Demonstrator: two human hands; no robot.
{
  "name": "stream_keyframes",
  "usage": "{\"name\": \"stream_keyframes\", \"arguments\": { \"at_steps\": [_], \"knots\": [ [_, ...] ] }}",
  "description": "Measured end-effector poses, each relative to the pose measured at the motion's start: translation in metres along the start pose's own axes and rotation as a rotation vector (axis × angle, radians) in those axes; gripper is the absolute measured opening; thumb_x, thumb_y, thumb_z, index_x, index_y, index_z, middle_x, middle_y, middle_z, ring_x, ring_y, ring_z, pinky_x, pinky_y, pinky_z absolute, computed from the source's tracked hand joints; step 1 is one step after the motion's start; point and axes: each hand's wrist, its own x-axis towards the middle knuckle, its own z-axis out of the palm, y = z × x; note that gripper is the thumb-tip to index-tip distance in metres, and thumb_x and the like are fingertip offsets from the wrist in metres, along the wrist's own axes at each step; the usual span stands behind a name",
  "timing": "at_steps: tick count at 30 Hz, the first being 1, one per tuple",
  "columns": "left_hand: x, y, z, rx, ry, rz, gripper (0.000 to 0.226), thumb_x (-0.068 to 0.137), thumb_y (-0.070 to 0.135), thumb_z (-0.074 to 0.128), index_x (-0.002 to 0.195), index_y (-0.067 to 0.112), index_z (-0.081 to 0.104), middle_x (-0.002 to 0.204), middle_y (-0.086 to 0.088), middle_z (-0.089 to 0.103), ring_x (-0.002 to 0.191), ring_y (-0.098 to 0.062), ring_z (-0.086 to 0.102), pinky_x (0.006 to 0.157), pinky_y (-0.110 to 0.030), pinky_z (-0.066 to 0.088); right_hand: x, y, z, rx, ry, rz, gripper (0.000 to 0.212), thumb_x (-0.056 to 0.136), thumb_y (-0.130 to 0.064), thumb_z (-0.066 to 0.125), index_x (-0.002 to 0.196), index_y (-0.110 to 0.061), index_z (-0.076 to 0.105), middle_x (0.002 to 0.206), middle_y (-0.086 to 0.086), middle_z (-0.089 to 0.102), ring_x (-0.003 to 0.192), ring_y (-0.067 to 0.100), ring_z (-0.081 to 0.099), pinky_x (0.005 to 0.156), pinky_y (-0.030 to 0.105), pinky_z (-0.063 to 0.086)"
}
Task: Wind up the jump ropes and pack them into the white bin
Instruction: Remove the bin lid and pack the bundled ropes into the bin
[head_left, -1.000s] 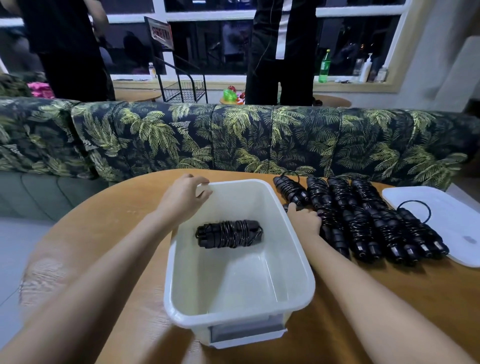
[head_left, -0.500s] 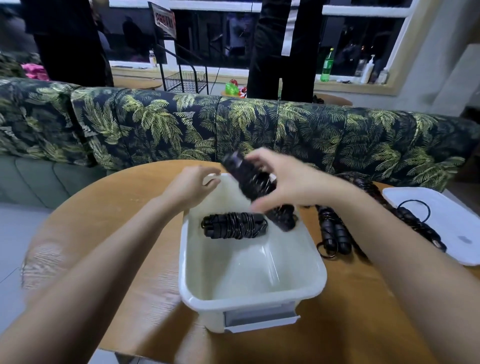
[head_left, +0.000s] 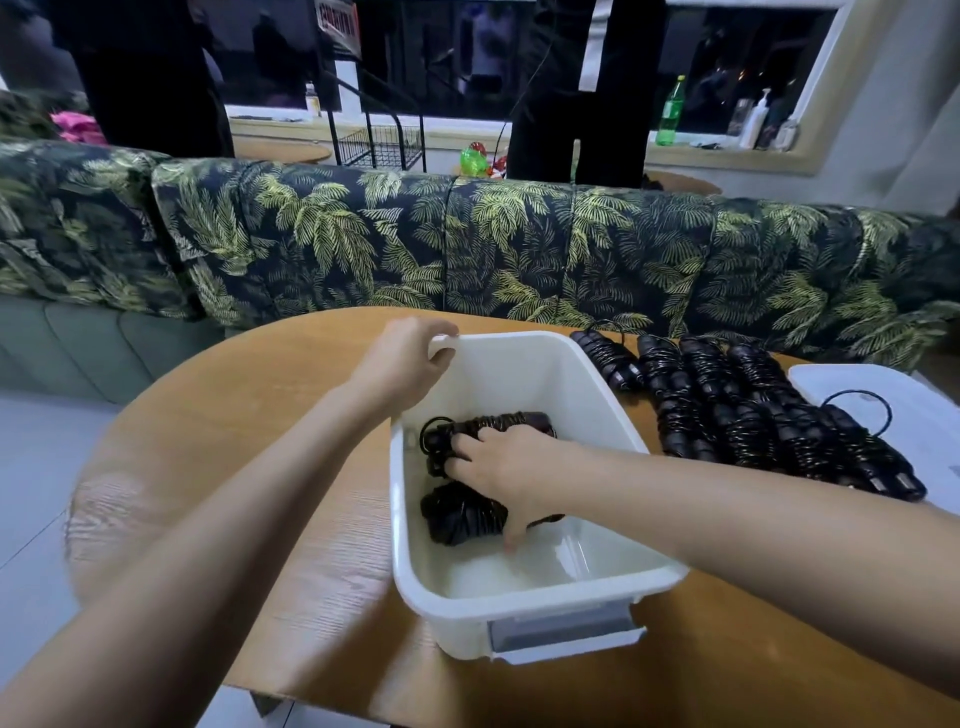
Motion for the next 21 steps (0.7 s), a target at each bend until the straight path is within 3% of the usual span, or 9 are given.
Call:
{"name": "stream_keyframes", "arguments": {
  "at_steps": [5,9,11,14,17,19,21],
  "knots": [
    [0.009,0.009,-0.005,0.264,-0.088,0.122,0.035,0.097,0.032,0.050,0.130,0.022,0.054,0.120,-0.007,0.059,0.104,-0.029,0.055,0.080,-0.036,0.046,-0.007,0.008,-0.011,0.118,-0.007,0.034,0.078,0.075,-0.053,0.074,0.137,-0.017,0.044,0.137,0.005,0.042,0.117,0.028,0.048,0.084,0.038,0.046],
    [0.023,0.011,-0.011,0.323,-0.170,0.265,0.047,0.096,0.046,0.048,0.138,0.026,0.047,0.126,-0.001,0.055,0.112,-0.026,0.053,0.085,-0.037,0.042,-0.036,0.033,-0.021,0.308,0.208,0.227,0.055,0.085,-0.050,0.065,0.129,-0.022,0.049,0.125,-0.001,0.054,0.118,0.023,0.050,0.089,0.038,0.042],
    [0.029,0.007,-0.011,0.315,-0.217,0.215,0.048,0.094,0.048,0.051,0.136,0.025,0.050,0.125,-0.003,0.058,0.109,-0.027,0.056,0.084,-0.038,0.048,-0.054,0.047,-0.016,0.272,0.355,0.455,0.053,0.087,-0.053,0.059,0.132,-0.027,0.047,0.131,-0.003,0.050,0.123,0.023,0.044,0.095,0.039,0.038],
    [0.032,0.007,-0.004,0.286,-0.238,0.185,0.042,0.091,0.044,0.058,0.127,0.023,0.056,0.117,-0.005,0.063,0.103,-0.028,0.057,0.079,-0.041,0.052,-0.072,0.060,0.003,0.385,0.360,0.757,0.062,0.088,-0.046,0.062,0.141,-0.025,0.036,0.139,0.003,0.039,0.122,0.031,0.043,0.094,0.042,0.039],
    [0.037,0.013,0.003,0.248,-0.187,0.165,0.035,0.090,0.036,0.062,0.123,0.025,0.059,0.113,-0.005,0.061,0.100,-0.028,0.057,0.073,-0.035,0.049,-0.072,0.070,0.012,0.513,0.357,0.786,0.060,0.092,-0.034,0.061,0.143,-0.027,0.030,0.136,0.004,0.045,0.114,0.030,0.055,0.081,0.038,0.041],
    [0.040,0.018,0.009,0.243,-0.158,0.155,0.034,0.090,0.034,0.063,0.123,0.025,0.060,0.114,-0.006,0.062,0.101,-0.029,0.057,0.071,-0.034,0.045,-0.075,0.079,0.015,0.583,0.397,0.773,0.058,0.093,-0.038,0.059,0.143,-0.029,0.032,0.139,0.000,0.045,0.117,0.026,0.054,0.084,0.039,0.042],
    [0.043,0.021,0.013,0.243,-0.137,0.149,0.034,0.090,0.034,0.063,0.123,0.025,0.060,0.115,-0.006,0.062,0.103,-0.030,0.057,0.072,-0.034,0.045,-0.086,0.093,0.023,0.846,0.471,0.788,0.052,0.092,-0.048,0.056,0.139,-0.030,0.040,0.135,-0.006,0.052,0.117,0.020,0.053,0.091,0.040,0.044]
  ]
}}
